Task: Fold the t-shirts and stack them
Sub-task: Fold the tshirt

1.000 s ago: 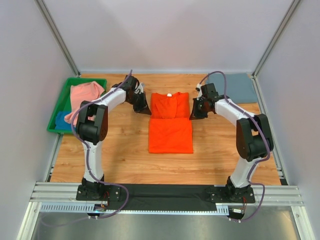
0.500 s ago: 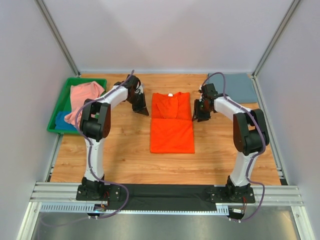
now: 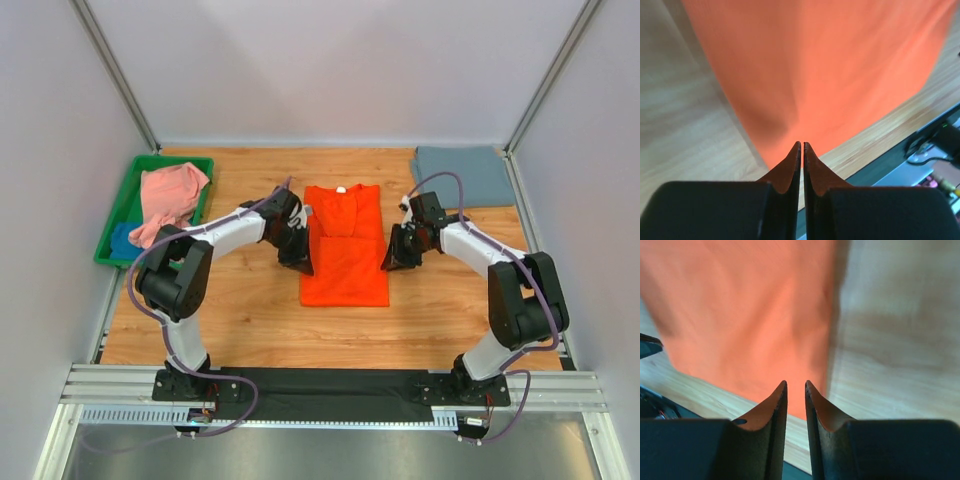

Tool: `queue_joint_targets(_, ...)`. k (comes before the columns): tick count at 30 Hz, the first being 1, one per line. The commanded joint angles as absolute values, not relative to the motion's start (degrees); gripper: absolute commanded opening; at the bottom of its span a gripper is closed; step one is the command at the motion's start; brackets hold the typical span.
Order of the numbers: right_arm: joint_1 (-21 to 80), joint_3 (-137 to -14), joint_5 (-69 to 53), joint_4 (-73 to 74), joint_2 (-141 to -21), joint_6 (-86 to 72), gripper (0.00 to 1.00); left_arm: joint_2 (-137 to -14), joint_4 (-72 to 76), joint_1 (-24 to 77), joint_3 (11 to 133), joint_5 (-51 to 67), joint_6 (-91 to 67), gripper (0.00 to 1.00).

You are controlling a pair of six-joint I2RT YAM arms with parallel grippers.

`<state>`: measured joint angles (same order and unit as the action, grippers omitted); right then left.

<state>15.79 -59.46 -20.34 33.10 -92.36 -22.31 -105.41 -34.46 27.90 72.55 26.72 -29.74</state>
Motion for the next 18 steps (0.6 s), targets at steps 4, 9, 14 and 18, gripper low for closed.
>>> queue_joint_targets(4, 15.73, -49.75, -24.17, 27.51, -90.62, -24.79, 0.23, -101.26, -28.58, 29.79, 61.54, 27.25, -32.69, 0.09)
queue_joint_targets(9, 15.73, -47.29, -24.00, 28.39, -90.18, -24.26, 0.24, -97.92, -28.21, 29.88, 56.52, 26.54, -33.49, 0.09)
queue_joint_targets(14, 15.73, -47.64, -24.70, 33.65, -83.69, -24.70, 0.30, -91.68, -32.78, 29.88, 57.39, 27.68, -34.01, 0.24)
queue_joint_targets(18, 15.73, -46.23, -26.19, 35.16, -78.32, -26.36, 0.33, -87.46, -35.76, 29.88, 58.01, 28.30, -34.19, 0.34)
